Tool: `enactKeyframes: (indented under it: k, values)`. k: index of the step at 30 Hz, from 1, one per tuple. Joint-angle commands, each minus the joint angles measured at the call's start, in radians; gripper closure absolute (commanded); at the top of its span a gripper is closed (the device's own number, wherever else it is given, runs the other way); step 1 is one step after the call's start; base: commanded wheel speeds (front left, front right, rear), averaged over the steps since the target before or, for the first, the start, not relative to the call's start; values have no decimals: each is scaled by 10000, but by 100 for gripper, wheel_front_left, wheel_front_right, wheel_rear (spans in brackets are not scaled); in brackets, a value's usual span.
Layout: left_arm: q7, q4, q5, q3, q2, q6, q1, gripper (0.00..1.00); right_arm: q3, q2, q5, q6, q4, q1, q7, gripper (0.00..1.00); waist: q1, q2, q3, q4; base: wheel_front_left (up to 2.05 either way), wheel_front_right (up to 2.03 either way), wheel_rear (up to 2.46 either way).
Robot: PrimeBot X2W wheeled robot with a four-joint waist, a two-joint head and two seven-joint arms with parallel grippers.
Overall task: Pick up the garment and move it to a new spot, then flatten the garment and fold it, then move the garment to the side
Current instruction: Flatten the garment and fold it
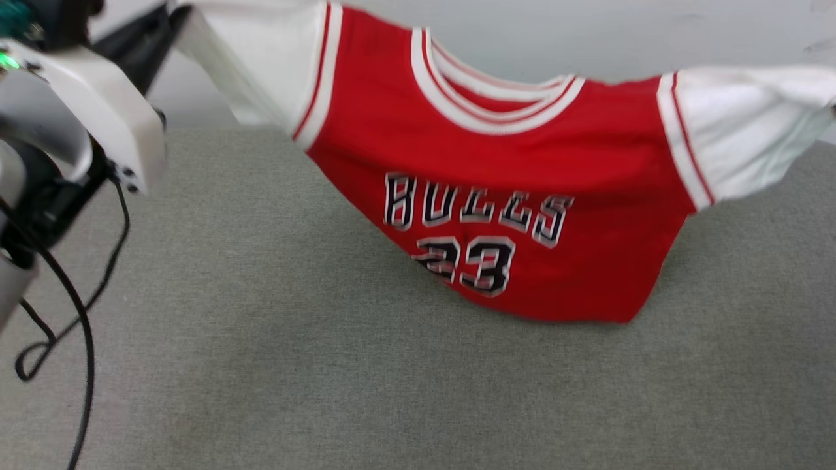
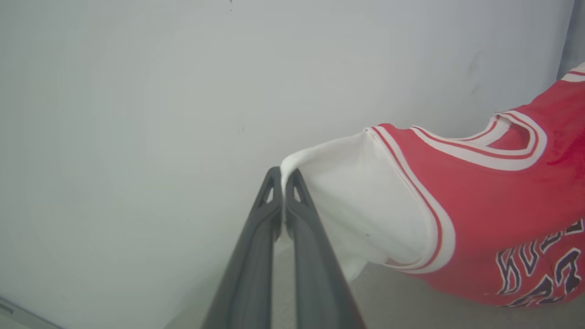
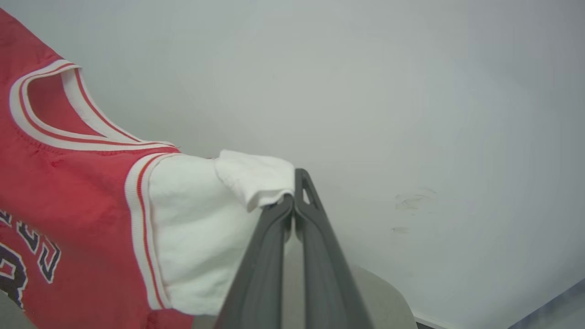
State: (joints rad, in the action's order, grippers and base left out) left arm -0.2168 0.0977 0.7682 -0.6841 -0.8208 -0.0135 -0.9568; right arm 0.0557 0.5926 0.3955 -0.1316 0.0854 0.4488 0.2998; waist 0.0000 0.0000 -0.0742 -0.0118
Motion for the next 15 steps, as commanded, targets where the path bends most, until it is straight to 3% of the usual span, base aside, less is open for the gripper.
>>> enactKeyframes:
  k: [1, 6, 15]
  values:
    - [-7, -279, -120, 171, -116, 132, -372, 100, -126, 103, 19, 18, 122, 444, 52, 100, 0, 0, -20, 28, 0, 0, 0]
    - [210, -523, -218, 590, -114, 165, -1206, 100, -307, 203, 283, 18, 290, 1344, 144, 100, 0, 0, -105, 68, 0, 0, 0]
    - [534, 112, -370, 891, 361, -182, -2746, 100, -275, 282, 644, 18, 134, 3023, 228, 100, 0, 0, -528, 69, 0, 0, 0]
